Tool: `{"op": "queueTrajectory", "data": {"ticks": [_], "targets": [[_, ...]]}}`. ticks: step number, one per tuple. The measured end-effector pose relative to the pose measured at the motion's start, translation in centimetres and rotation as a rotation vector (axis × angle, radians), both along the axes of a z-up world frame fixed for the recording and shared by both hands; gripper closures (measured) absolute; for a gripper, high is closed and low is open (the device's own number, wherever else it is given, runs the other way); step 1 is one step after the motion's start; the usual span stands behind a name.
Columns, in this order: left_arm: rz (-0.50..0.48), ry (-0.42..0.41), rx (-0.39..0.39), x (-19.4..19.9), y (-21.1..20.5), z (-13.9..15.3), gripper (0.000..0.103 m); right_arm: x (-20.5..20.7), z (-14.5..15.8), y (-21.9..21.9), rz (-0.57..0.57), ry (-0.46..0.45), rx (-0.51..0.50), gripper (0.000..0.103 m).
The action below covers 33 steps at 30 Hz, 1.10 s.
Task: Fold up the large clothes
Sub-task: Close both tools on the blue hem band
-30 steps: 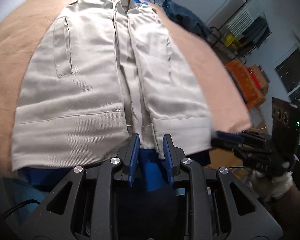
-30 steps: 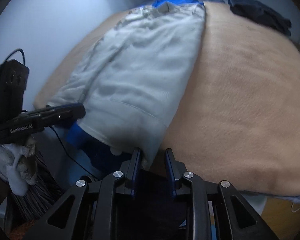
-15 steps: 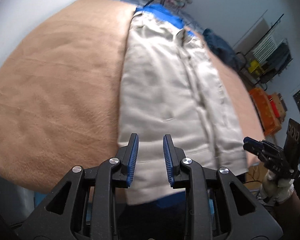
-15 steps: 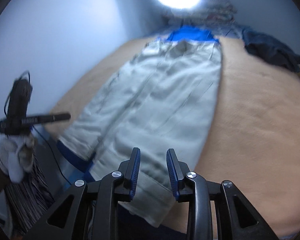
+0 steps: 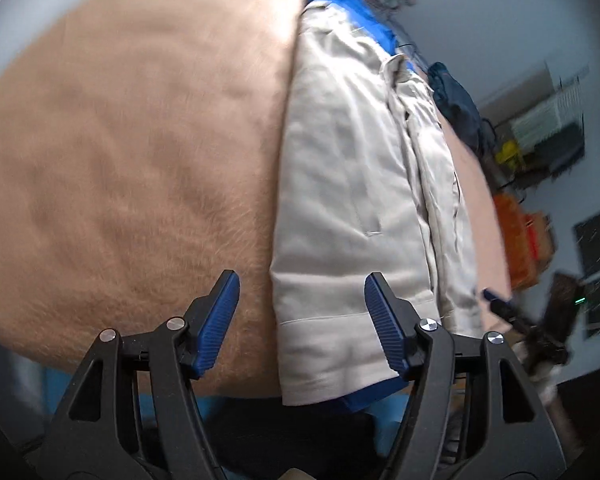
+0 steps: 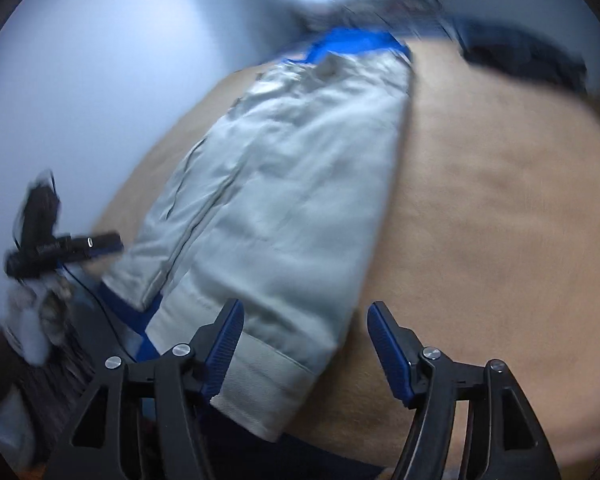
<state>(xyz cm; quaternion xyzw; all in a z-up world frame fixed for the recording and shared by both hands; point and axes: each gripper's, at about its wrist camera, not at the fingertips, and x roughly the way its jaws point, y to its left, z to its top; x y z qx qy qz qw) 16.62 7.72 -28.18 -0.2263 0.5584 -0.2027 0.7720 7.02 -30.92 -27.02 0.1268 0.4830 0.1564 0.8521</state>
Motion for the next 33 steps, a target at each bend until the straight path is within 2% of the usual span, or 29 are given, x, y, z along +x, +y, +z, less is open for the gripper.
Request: {"op": "queueTrajectory", "data": {"ticks": [2, 4, 9, 10, 12, 16, 18, 19, 21, 23, 29, 33], "targets": [[0.001, 0.063, -0.070, 0.4, 0.4, -1.2, 0.037, 0.5, -1.3, -1.4, -0.024, 0.056, 0.106, 0.036], [-0.005, 0.084, -0.118, 0.6, 0.7, -1.6, 0.037, 1.0, -2.5, -1.9, -0.021, 0.102, 0.187, 0.037], [-0.013, 0.153, -0.252, 0.9, 1.1, -2.7, 0.039, 2.0, -4.5, -2.2, -0.001, 0.148, 0.372, 0.039], [-0.016, 0.165, -0.277, 1.1, 1.1, -3.0, 0.040, 2.4, -4.9, -2.2, 0.003, 0.157, 0.408, 0.042], [-0.028, 0.197, -0.315, 1.5, 0.8, -3.6, 0.048, 3.1, -5.6, -2.0, 0.009, 0.170, 0.464, 0.045], [-0.074, 0.191, -0.297, 1.7, -0.2, -3.5, 0.054, 3.9, -6.2, -1.5, 0.031, 0.178, 0.508, 0.056], [-0.082, 0.186, -0.274, 1.6, -0.6, -3.4, 0.070, 3.9, -6.3, -1.4, 0.035, 0.189, 0.512, 0.064], [-0.078, 0.188, -0.273, 1.4, -0.5, -3.3, 0.073, 3.8, -6.4, -1.5, 0.037, 0.196, 0.519, 0.071], [-0.057, 0.201, -0.317, 0.9, 0.1, -3.1, 0.083, 3.6, -6.5, -1.7, 0.025, 0.201, 0.542, 0.081], [-0.048, 0.189, -0.347, 0.6, 0.4, -2.3, 0.084, 3.4, -6.4, -2.1, 0.004, 0.194, 0.577, 0.090], [-0.086, 0.097, -0.373, 1.0, -0.7, 1.7, 0.086, 3.3, -4.9, -2.7, -0.021, 0.134, 0.666, 0.095], [-0.056, 0.072, -0.413, 1.8, -0.8, 3.2, 0.087, 3.6, -3.8, -3.1, -0.055, 0.091, 0.741, 0.095]]}}
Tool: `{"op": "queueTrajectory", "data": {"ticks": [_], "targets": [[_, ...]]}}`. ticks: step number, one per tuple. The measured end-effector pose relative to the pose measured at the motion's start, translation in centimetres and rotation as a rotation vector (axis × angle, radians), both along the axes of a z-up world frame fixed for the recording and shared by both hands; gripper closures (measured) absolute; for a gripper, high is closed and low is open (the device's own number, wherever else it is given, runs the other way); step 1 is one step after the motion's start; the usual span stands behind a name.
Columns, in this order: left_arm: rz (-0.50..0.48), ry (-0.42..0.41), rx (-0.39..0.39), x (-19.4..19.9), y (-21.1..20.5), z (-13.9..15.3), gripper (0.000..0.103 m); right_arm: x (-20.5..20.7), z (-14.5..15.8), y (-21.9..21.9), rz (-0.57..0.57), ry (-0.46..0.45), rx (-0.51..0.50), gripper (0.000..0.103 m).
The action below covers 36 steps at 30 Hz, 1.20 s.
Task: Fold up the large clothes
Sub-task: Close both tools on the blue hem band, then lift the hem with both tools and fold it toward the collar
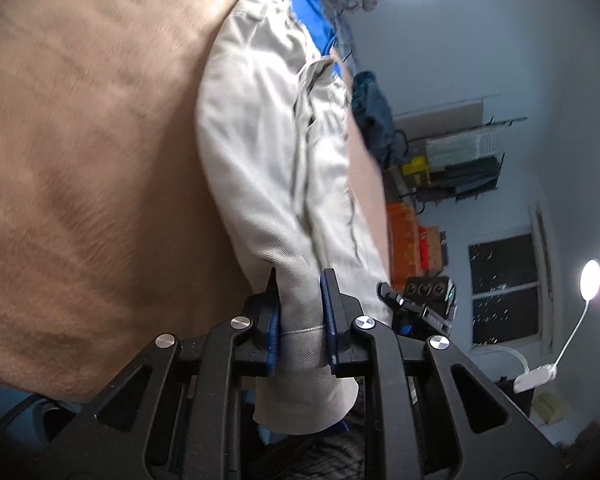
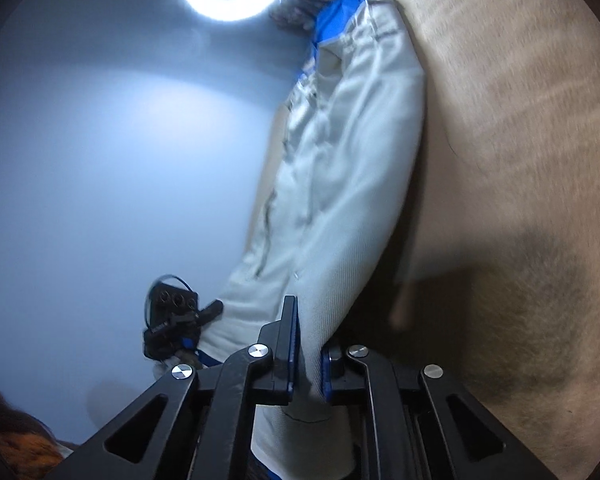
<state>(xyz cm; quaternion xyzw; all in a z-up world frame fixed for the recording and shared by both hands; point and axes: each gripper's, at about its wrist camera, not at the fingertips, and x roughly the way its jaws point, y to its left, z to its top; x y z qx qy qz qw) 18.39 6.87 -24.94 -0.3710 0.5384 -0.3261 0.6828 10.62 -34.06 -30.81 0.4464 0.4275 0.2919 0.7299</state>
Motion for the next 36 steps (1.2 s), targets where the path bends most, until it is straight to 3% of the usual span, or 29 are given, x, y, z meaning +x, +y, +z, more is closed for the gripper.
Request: {"op": "queueTrajectory", "data": {"ticks": [4, 10, 18, 27, 30, 31, 33, 34, 36], "targets": [[0.058, 0.010, -0.049, 1.4, 0.4, 0.7, 0.087, 0.8, 1.4, -0.5, -0.045, -0.017, 0.042, 0.096], [0.116, 0.008, -0.039, 5.1, -0.1, 1.1, 0.087, 3.9, 2.5, -0.6, -0.104, 0.027, 0.009, 0.096], [0.157, -0.019, 0.063, 10.9, -2.7, 1.2, 0.087, 9.6, 1.7, -2.7, -0.223, 0.132, -0.043, 0.096], [0.212, 0.034, 0.157, 14.7, -3.7, -2.9, 0.087, 12.2, -1.8, -4.0, -0.288, 0.252, -0.112, 0.097], [0.200, 0.041, 0.168, 15.2, -3.9, -3.6, 0.087, 12.6, -1.5, -3.9, -0.265, 0.241, -0.131, 0.093], [0.194, 0.041, 0.171, 15.3, -3.9, -3.6, 0.087, 12.7, -1.1, -3.9, -0.255, 0.229, -0.143, 0.085], [0.170, 0.041, 0.175, 15.7, -4.2, -3.4, 0.077, 12.5, 0.0, -4.2, -0.248, 0.186, -0.153, 0.067], [0.155, 0.040, 0.162, 15.9, -4.3, -3.2, 0.065, 12.3, 0.6, -4.5, -0.251, 0.168, -0.158, 0.059], [0.152, 0.029, 0.147, 16.0, -4.2, -2.4, 0.047, 11.8, 1.8, -5.4, -0.258, 0.134, -0.149, 0.053]]}}
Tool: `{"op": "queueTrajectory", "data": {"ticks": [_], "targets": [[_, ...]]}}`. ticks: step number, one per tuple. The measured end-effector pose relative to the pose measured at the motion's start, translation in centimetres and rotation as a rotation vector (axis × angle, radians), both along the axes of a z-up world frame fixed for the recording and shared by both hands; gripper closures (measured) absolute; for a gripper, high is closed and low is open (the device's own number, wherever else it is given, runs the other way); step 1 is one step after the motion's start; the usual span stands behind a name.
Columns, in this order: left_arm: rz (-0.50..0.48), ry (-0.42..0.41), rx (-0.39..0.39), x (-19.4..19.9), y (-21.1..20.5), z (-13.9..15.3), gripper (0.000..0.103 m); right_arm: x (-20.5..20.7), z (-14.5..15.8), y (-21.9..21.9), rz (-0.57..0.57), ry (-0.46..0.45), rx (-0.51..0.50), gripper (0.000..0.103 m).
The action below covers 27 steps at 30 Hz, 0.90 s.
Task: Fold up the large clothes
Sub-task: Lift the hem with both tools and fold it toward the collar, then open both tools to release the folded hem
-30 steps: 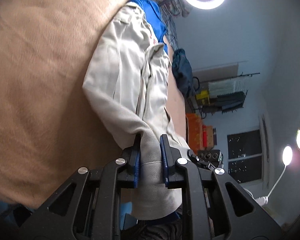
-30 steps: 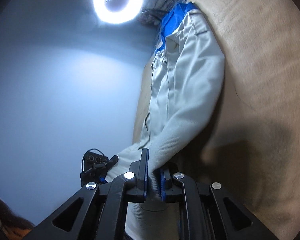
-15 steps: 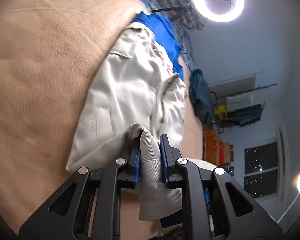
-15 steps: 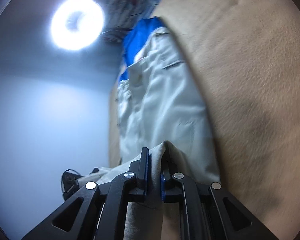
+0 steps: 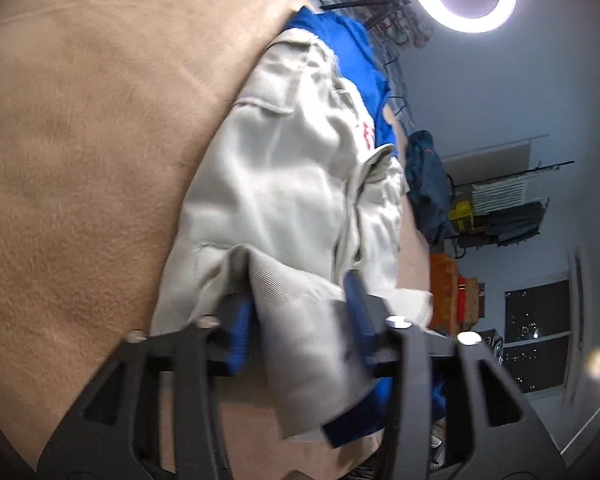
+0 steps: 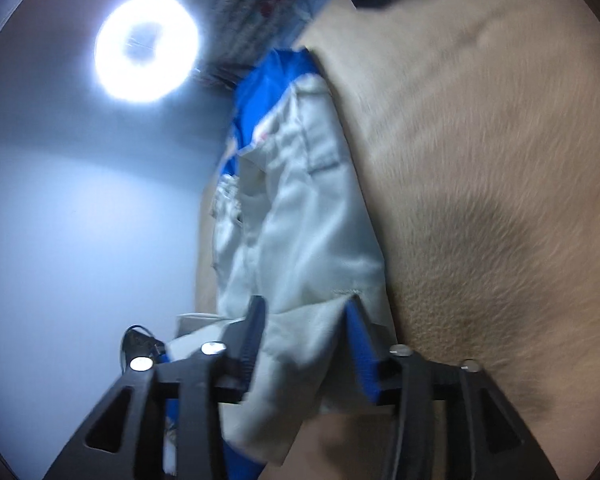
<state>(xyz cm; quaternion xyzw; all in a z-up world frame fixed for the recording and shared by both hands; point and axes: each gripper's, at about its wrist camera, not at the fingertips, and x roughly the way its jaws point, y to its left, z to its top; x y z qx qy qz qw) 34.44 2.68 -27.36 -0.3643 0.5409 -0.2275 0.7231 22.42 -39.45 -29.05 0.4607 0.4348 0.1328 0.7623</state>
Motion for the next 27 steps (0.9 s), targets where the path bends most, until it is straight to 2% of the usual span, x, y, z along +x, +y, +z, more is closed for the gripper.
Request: {"op": "queueTrajectory", "data": {"ticks": [3, 6, 7, 8, 9, 11, 15, 17, 19, 22, 23, 25, 27], "targets": [[0.011, -0.043, -0.019, 0.2, 0.6, 1.9, 0.041, -1.5, 2.1, -1.1, 0.023, -0.076, -0.007, 0.053], [0.007, -0.099, -0.029, -0.5, 1.7, 4.0, 0.041, -2.9, 3.9, -1.0, 0.086, -0.135, -0.107, 0.057], [0.000, -0.124, -0.011, -1.1, 2.0, 4.6, 0.041, -3.6, 4.4, -0.5, 0.146, -0.144, -0.155, 0.065], [-0.010, -0.150, 0.010, -1.9, 2.4, 5.1, 0.041, -4.1, 4.6, 0.0, 0.196, -0.138, -0.190, 0.070], [-0.016, -0.163, 0.021, -2.5, 2.7, 5.2, 0.041, -4.6, 4.5, 0.7, 0.250, -0.128, -0.225, 0.070], [-0.058, -0.194, 0.062, -4.4, 3.0, 5.2, 0.041, -5.6, 3.9, 2.0, 0.347, -0.122, -0.242, 0.077], [-0.135, -0.197, 0.120, -6.0, 2.1, 3.7, 0.041, -5.6, 2.6, 5.5, 0.502, -0.129, -0.318, 0.078], [-0.152, -0.194, 0.132, -5.6, 1.2, 3.1, 0.041, -4.3, 2.1, 6.7, 0.518, -0.140, -0.331, 0.078], [-0.156, -0.196, 0.138, -4.5, 0.3, 2.8, 0.041, -1.9, 2.0, 7.3, 0.489, -0.160, -0.319, 0.078], [-0.125, -0.217, 0.189, -2.2, -1.1, 2.2, 0.041, 1.4, 2.0, 7.5, 0.445, -0.180, -0.352, 0.076], [-0.114, -0.221, 0.220, -1.5, -1.4, 2.0, 0.041, 3.0, 1.7, 7.4, 0.421, -0.173, -0.388, 0.071], [-0.089, -0.212, 0.287, -0.2, -2.0, 1.1, 0.041, 5.5, 0.7, 7.2, 0.388, -0.116, -0.435, 0.071], [-0.073, -0.212, 0.256, 0.1, -1.6, 0.9, 0.041, 6.5, 0.3, 6.6, 0.369, -0.069, -0.461, 0.071]]}}
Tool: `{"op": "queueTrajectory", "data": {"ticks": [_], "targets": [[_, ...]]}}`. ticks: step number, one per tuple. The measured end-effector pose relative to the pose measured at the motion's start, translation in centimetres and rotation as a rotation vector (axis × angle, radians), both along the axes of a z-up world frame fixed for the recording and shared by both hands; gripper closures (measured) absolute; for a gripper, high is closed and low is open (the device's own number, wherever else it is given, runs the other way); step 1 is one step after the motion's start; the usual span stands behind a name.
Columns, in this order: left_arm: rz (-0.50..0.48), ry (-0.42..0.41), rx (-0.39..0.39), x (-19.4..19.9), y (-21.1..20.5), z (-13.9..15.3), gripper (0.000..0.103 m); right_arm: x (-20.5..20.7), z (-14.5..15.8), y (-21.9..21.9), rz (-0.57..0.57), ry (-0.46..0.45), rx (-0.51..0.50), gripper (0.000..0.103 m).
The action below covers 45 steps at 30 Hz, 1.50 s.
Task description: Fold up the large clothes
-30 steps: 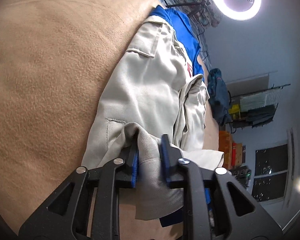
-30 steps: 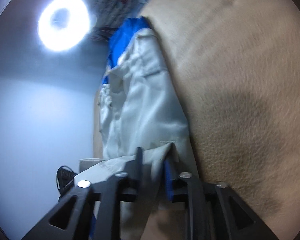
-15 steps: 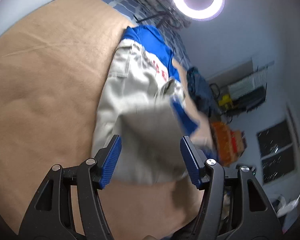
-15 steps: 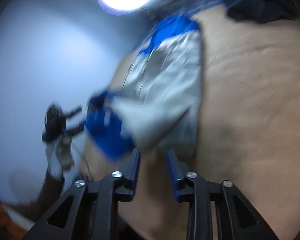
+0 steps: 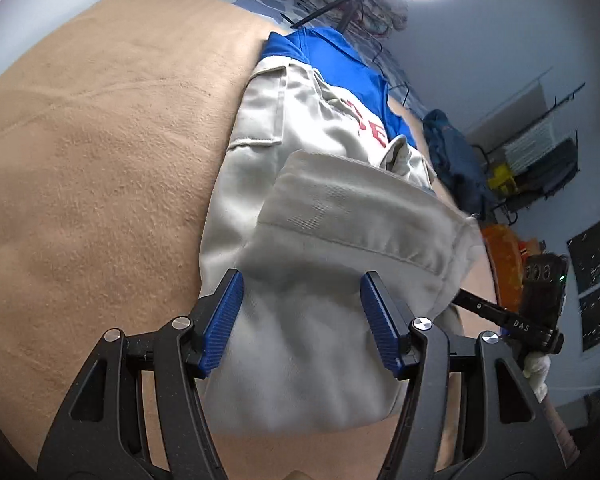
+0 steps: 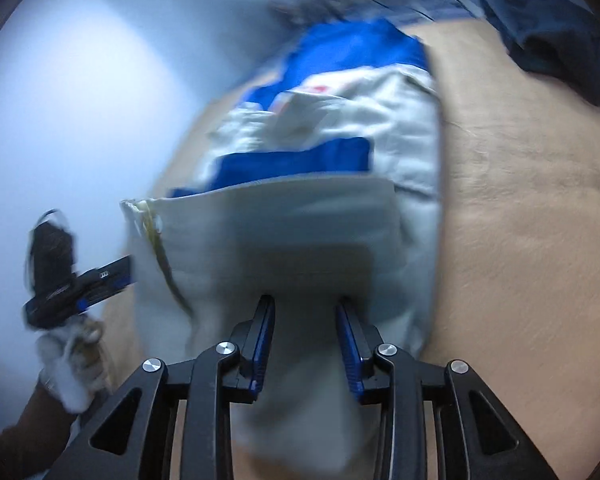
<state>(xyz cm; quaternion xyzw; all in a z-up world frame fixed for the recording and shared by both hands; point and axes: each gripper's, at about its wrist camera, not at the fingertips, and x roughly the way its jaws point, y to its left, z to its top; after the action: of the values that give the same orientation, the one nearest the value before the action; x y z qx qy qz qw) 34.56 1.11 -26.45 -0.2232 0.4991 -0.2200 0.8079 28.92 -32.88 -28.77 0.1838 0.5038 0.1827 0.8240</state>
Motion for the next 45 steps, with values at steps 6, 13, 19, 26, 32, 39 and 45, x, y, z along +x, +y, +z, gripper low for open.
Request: {"op": "queueTrajectory", "data": {"ticks": [6, 13, 19, 26, 32, 39, 45], "targets": [[0.015, -0.018, -0.043, 1.0, 1.4, -0.2, 0.041, -2.5, 2.0, -2.8, -0.031, -0.093, 0.052, 0.046], [0.000, 0.020, -0.056, 3.4, 0.5, -1.4, 0.041, -2.2, 0.1, -2.6, -0.047, -0.048, 0.089, 0.046], [-0.009, -0.002, -0.006, 3.1, -0.7, -1.3, 0.060, -1.7, -0.7, -2.3, -0.075, -0.018, 0.042, 0.086], [0.021, -0.103, 0.087, 1.2, -1.2, 0.2, 0.079, -2.9, 0.7, -1.9, -0.087, -0.047, -0.126, 0.103], [0.024, -0.154, 0.163, 1.1, -1.3, 1.2, 0.068, -4.2, 3.7, -0.5, -0.068, -0.170, -0.195, 0.090], [-0.104, -0.303, 0.169, -1.6, -3.1, 4.2, 0.067, -3.5, 5.8, 5.8, 0.098, -0.354, -0.152, 0.076], [-0.182, -0.300, 0.267, 0.8, -7.7, 2.3, 0.067, 0.4, 4.2, 8.3, 0.084, -0.313, -0.277, 0.076]]}}
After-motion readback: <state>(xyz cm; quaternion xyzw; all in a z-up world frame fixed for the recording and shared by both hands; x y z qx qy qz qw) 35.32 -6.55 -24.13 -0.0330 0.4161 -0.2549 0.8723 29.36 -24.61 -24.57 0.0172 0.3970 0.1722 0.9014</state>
